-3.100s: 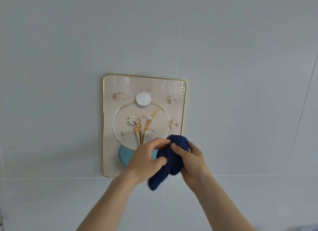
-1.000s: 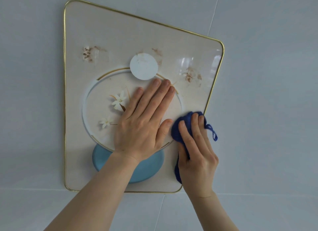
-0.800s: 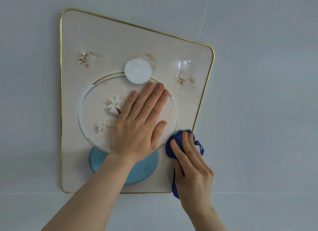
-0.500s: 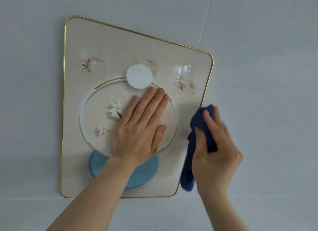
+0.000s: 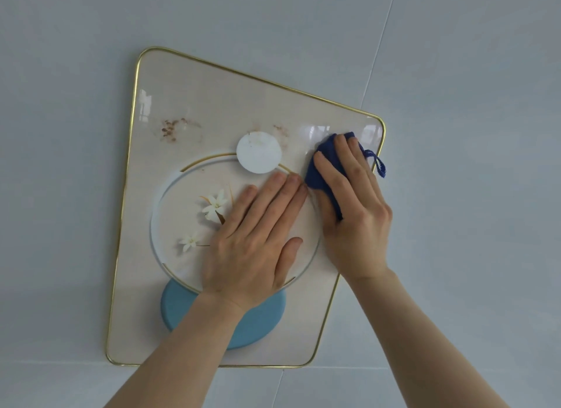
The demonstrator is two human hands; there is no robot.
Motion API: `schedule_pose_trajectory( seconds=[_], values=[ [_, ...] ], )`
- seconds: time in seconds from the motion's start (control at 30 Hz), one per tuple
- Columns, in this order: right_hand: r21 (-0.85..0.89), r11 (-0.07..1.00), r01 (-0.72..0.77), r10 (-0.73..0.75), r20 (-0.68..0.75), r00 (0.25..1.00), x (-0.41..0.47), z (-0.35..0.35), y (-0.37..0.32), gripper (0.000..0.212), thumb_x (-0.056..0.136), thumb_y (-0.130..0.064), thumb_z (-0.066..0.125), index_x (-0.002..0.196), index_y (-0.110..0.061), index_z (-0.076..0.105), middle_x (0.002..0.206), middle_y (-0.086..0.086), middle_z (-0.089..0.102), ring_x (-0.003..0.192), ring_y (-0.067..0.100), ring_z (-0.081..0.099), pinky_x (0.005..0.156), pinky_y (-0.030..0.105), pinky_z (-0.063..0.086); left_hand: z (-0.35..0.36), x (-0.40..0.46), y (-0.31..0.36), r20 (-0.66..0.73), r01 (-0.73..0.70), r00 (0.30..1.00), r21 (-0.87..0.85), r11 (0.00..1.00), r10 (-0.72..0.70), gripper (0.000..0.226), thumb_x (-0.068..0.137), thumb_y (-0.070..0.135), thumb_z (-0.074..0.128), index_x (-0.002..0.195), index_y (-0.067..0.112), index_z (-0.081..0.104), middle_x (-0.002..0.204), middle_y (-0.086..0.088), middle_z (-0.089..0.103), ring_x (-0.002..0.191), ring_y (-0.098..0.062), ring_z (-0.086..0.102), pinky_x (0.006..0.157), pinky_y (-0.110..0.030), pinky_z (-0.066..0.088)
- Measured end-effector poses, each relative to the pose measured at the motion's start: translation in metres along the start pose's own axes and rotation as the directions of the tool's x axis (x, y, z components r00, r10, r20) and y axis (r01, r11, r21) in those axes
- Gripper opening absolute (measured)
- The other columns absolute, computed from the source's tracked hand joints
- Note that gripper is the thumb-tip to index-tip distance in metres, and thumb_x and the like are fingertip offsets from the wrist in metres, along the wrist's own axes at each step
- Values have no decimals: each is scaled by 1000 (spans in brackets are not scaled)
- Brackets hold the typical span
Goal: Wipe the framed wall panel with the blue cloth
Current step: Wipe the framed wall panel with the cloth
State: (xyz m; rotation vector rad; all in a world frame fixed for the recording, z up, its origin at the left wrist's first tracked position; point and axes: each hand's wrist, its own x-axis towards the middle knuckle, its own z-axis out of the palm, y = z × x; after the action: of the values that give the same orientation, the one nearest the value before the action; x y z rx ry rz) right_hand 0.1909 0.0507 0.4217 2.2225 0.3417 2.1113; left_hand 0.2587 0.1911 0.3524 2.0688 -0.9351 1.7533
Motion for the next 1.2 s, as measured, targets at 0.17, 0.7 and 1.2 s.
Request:
schedule_pose_trajectory(
  seconds=[0.17, 0.7, 1.2],
  values=[
    [-43, 990, -134, 133, -45, 990, -10, -12, 11, 32, 99, -1, 61, 129, -11, 69, 149, 11, 56, 145, 26, 45, 111, 35, 49, 0, -1, -1, 7, -5, 1000, 1, 1000, 5, 61, 109, 39, 22, 165, 14, 21, 174, -2, 19, 162, -19, 16, 132, -42, 13],
    [-13, 998, -64, 64, 48, 997, -37, -20, -3, 34, 95, 3, 66, 126, -11, 71, 147, 8, 56, 140, 25, 52, 109, 35, 51, 5, 2, 8, -47, 34, 998, -31, 999, -36, 61, 109, 36, 28, 165, 13, 22, 173, -2, 23, 161, -20, 20, 131, -44, 19],
    [305, 788, -535, 545, 61, 836, -29, -51, -49, 39, 86, 6, 75, 117, -17, 76, 134, -2, 68, 125, 8, 63, 105, 12, 44, -45, 25, -6, 13, 49, 999, -160, 986, -47, 78, 98, 41, 59, 164, 15, 26, 173, -4, 21, 162, -22, 16, 133, -43, 9]
  ],
)
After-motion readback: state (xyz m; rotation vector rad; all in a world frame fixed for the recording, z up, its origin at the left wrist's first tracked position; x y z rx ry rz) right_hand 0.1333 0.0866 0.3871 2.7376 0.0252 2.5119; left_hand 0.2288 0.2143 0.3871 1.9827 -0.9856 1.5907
